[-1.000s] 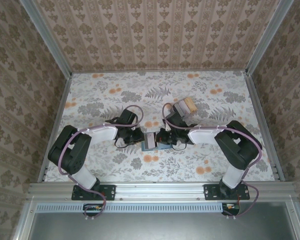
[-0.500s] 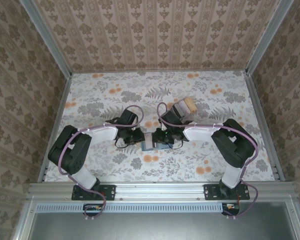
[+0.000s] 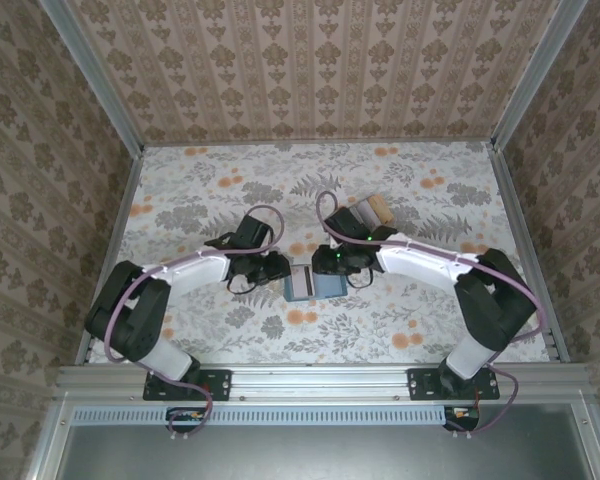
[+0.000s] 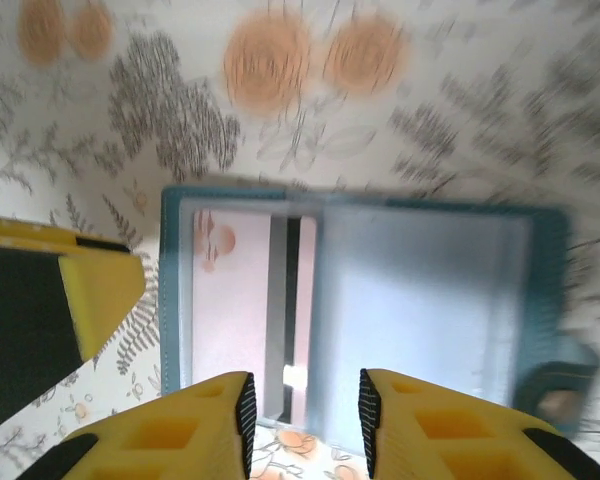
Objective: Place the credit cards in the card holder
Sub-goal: Insert the credit card into the card slot, then pick up the credit card from the storage box.
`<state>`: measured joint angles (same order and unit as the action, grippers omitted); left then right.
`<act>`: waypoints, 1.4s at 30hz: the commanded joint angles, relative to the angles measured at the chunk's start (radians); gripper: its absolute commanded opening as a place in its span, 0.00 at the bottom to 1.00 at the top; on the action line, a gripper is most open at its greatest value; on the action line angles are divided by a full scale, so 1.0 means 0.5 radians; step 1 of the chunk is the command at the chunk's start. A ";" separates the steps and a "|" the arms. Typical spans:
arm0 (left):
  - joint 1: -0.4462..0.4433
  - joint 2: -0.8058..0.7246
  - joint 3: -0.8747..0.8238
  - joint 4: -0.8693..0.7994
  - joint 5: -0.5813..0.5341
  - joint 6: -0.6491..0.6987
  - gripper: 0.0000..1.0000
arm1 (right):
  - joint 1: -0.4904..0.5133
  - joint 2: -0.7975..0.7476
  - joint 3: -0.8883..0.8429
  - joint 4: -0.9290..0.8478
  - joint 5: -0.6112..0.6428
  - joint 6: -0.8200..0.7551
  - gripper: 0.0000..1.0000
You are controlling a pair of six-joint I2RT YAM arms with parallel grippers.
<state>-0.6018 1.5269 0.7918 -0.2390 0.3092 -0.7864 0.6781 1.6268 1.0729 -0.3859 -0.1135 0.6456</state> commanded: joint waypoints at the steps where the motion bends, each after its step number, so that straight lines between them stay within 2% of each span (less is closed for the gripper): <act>1: -0.007 -0.124 0.032 -0.052 -0.082 0.039 0.34 | -0.099 -0.124 0.170 -0.335 0.362 -0.260 0.37; 8: -0.005 -0.244 0.096 -0.032 -0.119 0.056 0.40 | -0.320 0.114 0.535 -0.645 0.557 -0.614 0.37; 17: 0.001 -0.293 0.119 -0.010 -0.143 0.030 0.45 | -0.335 0.552 0.932 -0.870 0.798 -0.866 0.38; 29: 0.016 -0.335 0.086 -0.019 -0.153 0.019 0.46 | -0.335 0.842 1.142 -0.937 1.001 -0.973 0.41; 37: 0.025 -0.336 0.070 -0.021 -0.150 0.011 0.47 | -0.334 0.948 1.192 -0.941 1.072 -1.001 0.41; 42: 0.032 -0.337 0.064 -0.031 -0.149 0.015 0.47 | -0.331 0.951 1.172 -0.924 1.227 -1.008 0.40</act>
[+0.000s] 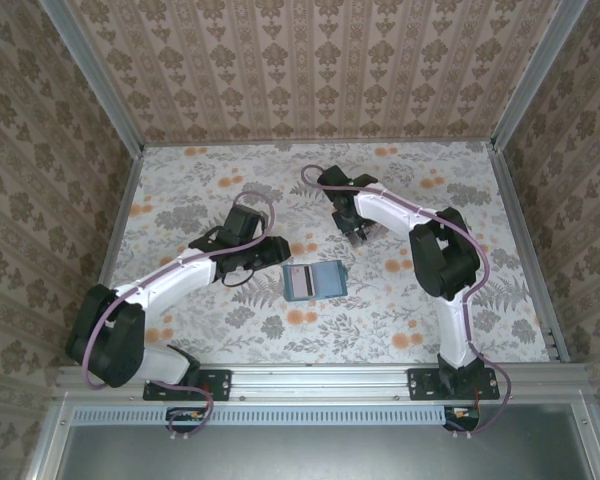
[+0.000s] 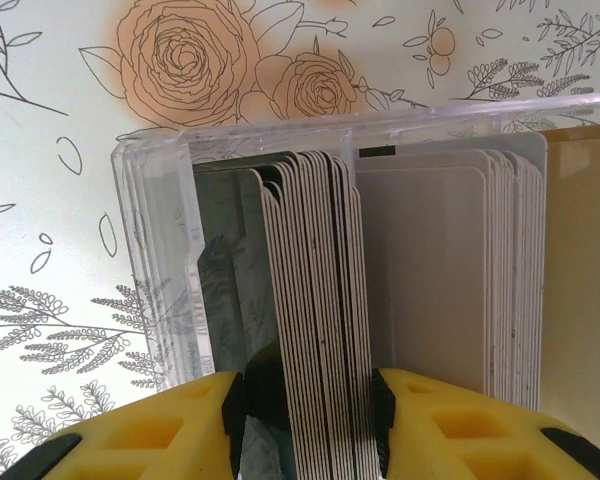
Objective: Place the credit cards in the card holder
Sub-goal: Pick up the credit card from the storage box.
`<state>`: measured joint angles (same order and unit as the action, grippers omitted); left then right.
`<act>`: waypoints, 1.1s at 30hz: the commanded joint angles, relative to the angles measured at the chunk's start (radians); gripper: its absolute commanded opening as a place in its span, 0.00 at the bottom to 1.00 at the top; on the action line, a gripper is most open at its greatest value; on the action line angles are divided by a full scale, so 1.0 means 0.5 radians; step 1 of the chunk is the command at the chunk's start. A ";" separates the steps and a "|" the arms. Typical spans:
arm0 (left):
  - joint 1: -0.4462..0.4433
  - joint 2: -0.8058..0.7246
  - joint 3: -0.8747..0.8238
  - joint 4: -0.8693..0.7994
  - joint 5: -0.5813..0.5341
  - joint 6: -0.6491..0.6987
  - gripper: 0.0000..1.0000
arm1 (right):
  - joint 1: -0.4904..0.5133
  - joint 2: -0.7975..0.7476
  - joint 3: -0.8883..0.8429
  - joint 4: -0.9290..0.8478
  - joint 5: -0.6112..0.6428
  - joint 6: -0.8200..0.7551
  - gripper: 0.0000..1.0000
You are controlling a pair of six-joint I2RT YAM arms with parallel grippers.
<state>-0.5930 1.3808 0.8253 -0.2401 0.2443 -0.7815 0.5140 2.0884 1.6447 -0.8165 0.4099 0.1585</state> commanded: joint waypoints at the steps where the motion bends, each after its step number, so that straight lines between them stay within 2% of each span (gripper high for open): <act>1: 0.016 -0.044 -0.007 -0.029 -0.019 0.007 0.47 | 0.000 0.018 0.024 -0.058 0.196 -0.038 0.40; 10: 0.017 -0.032 -0.022 -0.011 -0.010 -0.014 0.47 | -0.003 -0.061 -0.014 -0.005 0.266 -0.047 0.40; 33: 0.020 0.023 -0.007 -0.007 0.019 -0.005 0.46 | -0.016 -0.138 -0.095 0.056 0.311 -0.065 0.27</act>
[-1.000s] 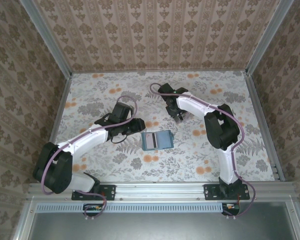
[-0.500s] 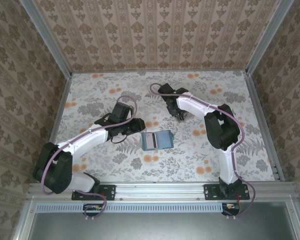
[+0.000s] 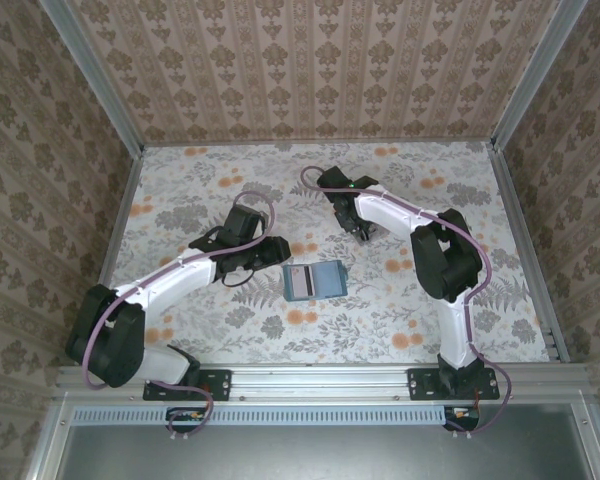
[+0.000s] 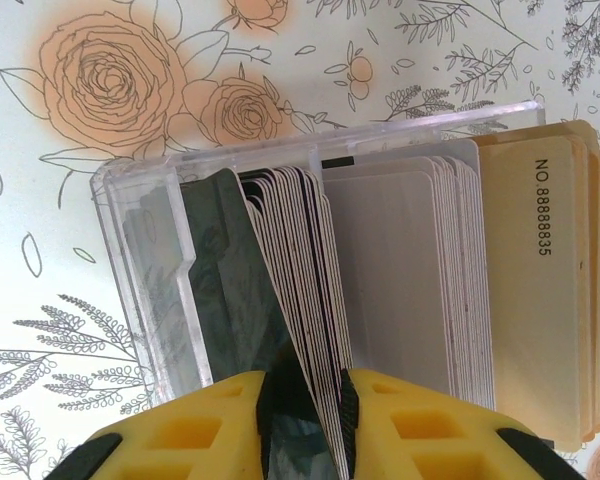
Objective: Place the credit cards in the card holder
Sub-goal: Pick up the credit card from the storage box.
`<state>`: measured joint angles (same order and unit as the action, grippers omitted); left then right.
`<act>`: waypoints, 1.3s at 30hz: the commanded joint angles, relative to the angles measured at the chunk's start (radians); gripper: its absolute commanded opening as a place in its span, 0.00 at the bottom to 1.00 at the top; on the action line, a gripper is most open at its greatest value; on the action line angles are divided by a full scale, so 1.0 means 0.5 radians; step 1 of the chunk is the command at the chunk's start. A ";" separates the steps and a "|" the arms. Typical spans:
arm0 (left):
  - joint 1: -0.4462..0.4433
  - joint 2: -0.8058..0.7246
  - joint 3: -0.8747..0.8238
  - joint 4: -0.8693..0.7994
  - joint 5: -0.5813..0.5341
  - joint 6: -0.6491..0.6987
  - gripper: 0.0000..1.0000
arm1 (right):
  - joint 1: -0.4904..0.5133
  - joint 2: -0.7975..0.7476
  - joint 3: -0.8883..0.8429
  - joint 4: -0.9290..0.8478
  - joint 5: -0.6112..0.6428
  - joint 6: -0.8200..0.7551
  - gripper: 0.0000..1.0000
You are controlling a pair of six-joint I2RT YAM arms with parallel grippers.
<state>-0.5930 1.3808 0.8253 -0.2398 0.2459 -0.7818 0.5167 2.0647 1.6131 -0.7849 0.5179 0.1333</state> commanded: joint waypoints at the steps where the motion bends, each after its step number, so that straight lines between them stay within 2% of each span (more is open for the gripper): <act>1: 0.020 0.024 -0.009 -0.008 0.019 -0.003 0.46 | -0.020 -0.094 -0.034 -0.010 0.093 -0.013 0.26; 9: 0.020 0.027 -0.018 -0.007 0.018 -0.006 0.46 | -0.024 -0.168 -0.069 -0.010 0.076 0.003 0.21; 11: 0.020 0.025 -0.013 -0.006 0.018 -0.006 0.46 | -0.024 -0.191 -0.076 -0.014 0.069 0.009 0.16; 20: 0.020 0.037 -0.009 -0.006 0.027 -0.004 0.46 | -0.033 -0.230 -0.099 -0.017 -0.010 0.027 0.11; 29: 0.020 0.036 -0.005 0.018 0.057 -0.029 0.46 | -0.048 -0.405 -0.148 -0.021 -0.289 0.108 0.04; 35: 0.026 0.044 0.021 0.019 0.084 -0.035 0.46 | -0.069 -0.529 -0.196 -0.007 -0.406 0.184 0.03; 39: 0.041 0.045 0.010 0.084 0.157 -0.082 0.47 | -0.089 -0.633 -0.214 -0.006 -0.574 0.254 0.02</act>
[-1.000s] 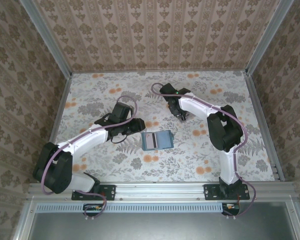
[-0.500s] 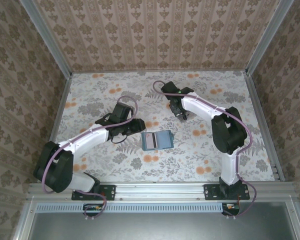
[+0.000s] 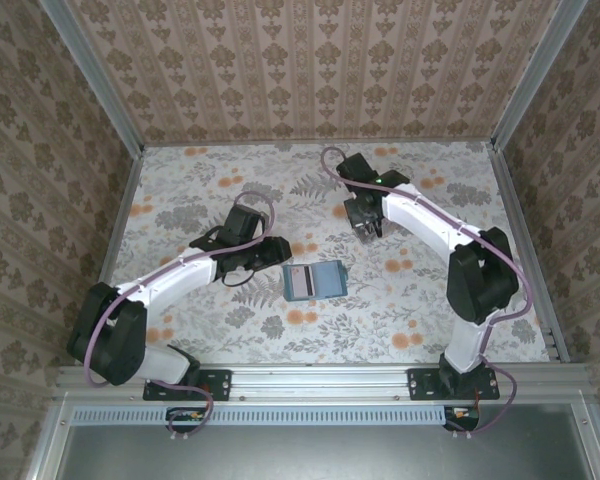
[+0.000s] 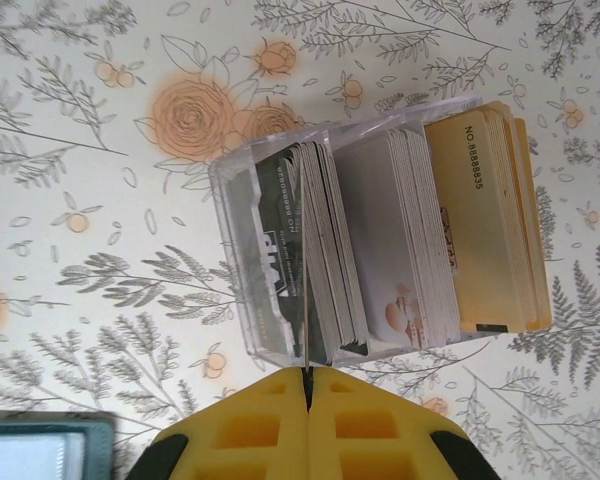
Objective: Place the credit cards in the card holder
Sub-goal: Pick up the credit card from the storage box.
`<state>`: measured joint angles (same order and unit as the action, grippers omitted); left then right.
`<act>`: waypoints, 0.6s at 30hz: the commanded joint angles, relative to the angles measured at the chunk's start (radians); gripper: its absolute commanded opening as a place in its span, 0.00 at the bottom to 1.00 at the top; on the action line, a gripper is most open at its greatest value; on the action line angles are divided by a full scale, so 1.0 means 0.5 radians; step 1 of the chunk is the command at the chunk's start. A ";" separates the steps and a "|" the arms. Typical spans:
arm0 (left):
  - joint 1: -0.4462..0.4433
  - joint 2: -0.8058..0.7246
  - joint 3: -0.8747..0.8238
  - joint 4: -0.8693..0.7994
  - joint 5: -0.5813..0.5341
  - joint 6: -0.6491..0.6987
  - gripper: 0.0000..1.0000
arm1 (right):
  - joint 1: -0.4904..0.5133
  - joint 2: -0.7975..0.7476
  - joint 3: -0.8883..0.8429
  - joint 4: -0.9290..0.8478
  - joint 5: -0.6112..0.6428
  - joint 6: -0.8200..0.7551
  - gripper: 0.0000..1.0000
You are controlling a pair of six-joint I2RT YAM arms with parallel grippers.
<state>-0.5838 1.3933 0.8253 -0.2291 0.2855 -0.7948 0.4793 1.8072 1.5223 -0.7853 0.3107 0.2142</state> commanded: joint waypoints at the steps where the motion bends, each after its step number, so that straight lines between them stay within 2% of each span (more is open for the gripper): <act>1: 0.026 0.021 0.007 0.081 0.095 -0.071 0.47 | -0.019 -0.151 -0.050 0.009 -0.187 0.112 0.02; 4: 0.060 0.020 -0.005 0.183 0.199 -0.138 0.47 | -0.049 -0.267 -0.129 0.065 -0.400 0.232 0.01; 9: 0.135 0.026 -0.031 0.438 0.424 -0.295 0.49 | -0.108 -0.490 -0.375 0.337 -0.939 0.513 0.00; 15: 0.189 0.090 -0.033 0.771 0.661 -0.489 0.53 | -0.139 -0.623 -0.627 0.730 -1.392 0.897 0.00; 18: 0.187 0.147 -0.030 0.935 0.776 -0.584 0.54 | -0.139 -0.643 -0.719 0.881 -1.528 1.051 0.00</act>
<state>-0.4938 1.4414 0.8242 0.1074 0.5686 -1.0103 0.4141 1.5116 1.2022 -0.4767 -0.3046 0.6071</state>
